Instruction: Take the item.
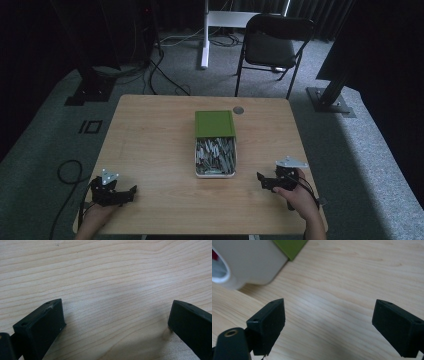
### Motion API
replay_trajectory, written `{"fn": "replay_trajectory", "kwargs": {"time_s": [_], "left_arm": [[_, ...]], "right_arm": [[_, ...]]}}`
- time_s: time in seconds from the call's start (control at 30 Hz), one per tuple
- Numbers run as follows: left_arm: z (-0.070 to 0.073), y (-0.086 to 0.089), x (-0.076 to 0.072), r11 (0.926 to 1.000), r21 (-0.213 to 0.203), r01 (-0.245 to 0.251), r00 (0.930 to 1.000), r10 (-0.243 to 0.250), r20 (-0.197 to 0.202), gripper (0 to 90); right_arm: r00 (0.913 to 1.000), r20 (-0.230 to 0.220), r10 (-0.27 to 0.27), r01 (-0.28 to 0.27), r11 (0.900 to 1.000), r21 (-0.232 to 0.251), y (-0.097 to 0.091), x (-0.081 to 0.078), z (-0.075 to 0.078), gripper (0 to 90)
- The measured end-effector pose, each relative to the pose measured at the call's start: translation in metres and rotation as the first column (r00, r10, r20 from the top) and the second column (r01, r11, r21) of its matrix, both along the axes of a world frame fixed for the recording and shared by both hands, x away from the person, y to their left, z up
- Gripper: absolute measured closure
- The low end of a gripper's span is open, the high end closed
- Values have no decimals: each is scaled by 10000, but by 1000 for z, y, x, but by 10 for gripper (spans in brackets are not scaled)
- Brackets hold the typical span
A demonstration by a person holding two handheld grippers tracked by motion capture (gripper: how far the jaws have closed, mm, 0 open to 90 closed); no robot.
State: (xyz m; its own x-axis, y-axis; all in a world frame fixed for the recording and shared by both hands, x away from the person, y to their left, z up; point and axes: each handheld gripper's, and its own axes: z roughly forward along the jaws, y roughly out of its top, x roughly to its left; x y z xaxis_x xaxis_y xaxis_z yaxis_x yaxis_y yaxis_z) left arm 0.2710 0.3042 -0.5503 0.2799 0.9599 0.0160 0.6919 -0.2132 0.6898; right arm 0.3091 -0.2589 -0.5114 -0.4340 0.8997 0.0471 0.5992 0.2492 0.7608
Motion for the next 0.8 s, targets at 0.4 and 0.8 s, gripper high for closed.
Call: {"fn": "replay_trajectory", "kwargs": {"time_s": [0.4, 0.8], "left_arm": [[0, 0, 0, 10000, -22, -15, 10000, 15, 15, 13], [0, 0, 0, 10000, -17, -14, 10000, 14, -1, 13]], "right_arm": [[9978, 521, 408, -420, 9989, 213, 22, 5, 25, 114], [9872, 1015, 1232, -1275, 9912, 369, 53, 14, 50, 114]]}}
